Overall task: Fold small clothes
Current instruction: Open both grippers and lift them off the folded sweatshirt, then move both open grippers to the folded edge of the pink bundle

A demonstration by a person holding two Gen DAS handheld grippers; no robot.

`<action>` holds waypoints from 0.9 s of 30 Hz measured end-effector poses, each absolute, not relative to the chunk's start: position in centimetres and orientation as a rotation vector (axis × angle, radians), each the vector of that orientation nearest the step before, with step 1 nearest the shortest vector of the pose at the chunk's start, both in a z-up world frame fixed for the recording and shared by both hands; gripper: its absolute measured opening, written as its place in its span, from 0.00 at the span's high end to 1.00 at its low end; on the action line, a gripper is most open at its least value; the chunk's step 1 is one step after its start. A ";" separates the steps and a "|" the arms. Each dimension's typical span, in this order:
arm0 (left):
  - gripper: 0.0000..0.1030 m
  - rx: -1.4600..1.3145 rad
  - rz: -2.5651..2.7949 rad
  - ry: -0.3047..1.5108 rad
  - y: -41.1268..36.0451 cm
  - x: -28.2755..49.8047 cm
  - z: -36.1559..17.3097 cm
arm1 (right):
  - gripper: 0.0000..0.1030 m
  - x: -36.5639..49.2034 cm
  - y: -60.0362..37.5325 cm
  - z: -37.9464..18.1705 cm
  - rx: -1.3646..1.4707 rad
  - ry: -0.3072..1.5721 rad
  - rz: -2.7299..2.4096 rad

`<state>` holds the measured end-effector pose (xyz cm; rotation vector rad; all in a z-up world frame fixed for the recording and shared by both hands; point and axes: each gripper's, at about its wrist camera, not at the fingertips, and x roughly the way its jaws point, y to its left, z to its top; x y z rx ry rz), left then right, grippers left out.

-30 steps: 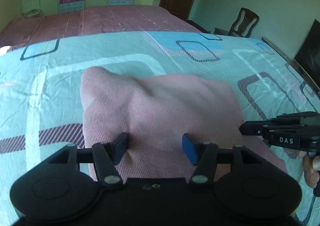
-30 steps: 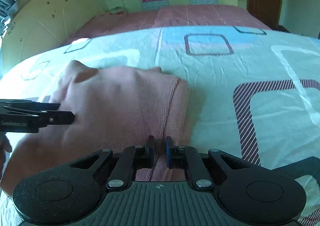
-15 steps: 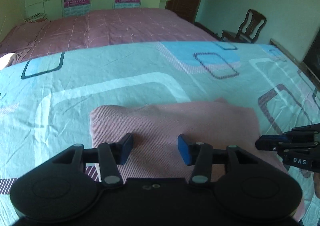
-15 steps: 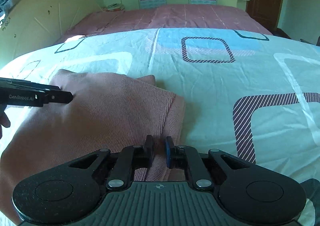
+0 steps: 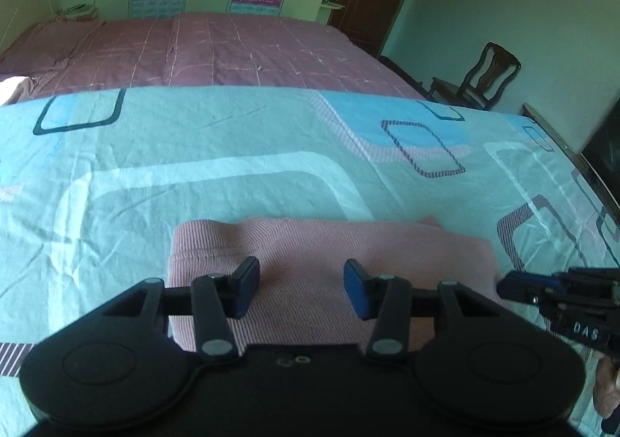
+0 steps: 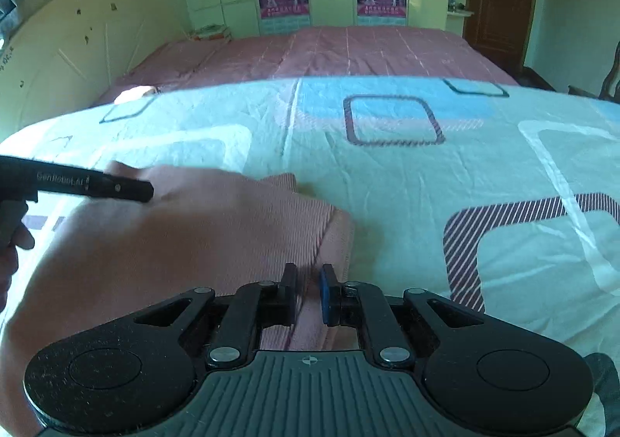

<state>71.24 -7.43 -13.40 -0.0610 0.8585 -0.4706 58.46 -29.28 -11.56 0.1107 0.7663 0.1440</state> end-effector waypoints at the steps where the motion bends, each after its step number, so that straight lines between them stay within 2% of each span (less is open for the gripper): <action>1: 0.56 -0.064 -0.473 0.839 -7.3 70.4 -13.0 | 0.91 58.7 -29.2 -11.3 0.116 0.753 0.148; 6: 0.55 0.027 -0.441 0.852 -8.9 69.2 -13.5 | 0.91 61.0 -27.0 -11.1 0.116 0.744 0.208; 9: 0.54 0.069 -0.421 0.856 -9.6 69.1 -14.1 | 0.91 62.8 -25.9 -13.0 0.073 0.834 0.186; 12: 0.55 0.077 -0.402 0.849 -9.9 68.7 -13.8 | 0.91 63.0 -26.2 -12.8 0.106 0.842 0.175; 21: 0.55 0.066 -0.406 0.803 -9.6 63.4 -11.6 | 0.90 58.0 -26.1 -9.7 0.119 0.774 0.242; 25: 0.54 0.101 -0.386 0.839 -10.0 62.1 -13.1 | 0.90 57.7 -24.9 -12.5 0.004 0.899 0.212; 27: 0.54 0.148 -0.373 0.827 -10.6 61.8 -13.1 | 0.90 57.5 -25.3 -13.1 0.025 0.890 0.217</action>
